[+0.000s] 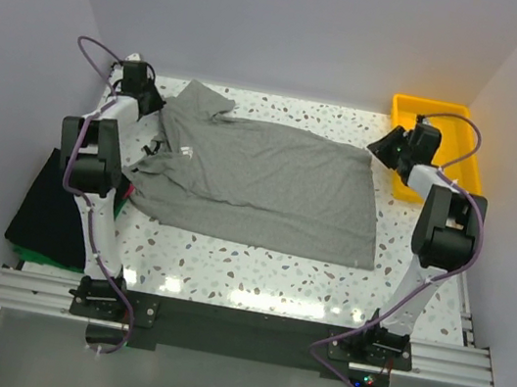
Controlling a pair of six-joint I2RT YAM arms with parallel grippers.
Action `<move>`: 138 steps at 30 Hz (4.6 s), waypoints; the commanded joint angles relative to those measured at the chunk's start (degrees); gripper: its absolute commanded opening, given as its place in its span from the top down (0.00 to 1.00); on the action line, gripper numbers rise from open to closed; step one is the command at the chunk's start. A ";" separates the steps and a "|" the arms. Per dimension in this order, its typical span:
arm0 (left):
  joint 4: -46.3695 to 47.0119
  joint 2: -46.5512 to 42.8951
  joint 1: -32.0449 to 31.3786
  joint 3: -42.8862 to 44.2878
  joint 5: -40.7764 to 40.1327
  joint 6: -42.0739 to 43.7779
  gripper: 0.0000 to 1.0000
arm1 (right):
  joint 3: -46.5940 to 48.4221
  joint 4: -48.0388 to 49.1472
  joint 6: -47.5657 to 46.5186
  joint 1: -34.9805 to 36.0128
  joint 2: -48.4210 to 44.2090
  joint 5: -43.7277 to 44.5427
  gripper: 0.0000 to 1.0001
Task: Fold and stack the t-shirts
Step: Fold the tshirt
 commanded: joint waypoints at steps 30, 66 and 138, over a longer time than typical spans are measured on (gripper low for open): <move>6.40 -2.73 0.99 0.68 6.34 -1.21 0.93 | 31.30 -22.05 -4.02 4.33 17.60 8.23 0.84; -8.88 -2.75 -4.62 15.48 -11.06 4.06 0.46 | 26.56 -23.02 -6.57 3.10 11.80 7.35 0.69; 3.41 6.94 -10.17 18.44 -6.76 13.21 0.94 | 25.15 -25.48 -6.74 3.19 14.96 9.02 0.61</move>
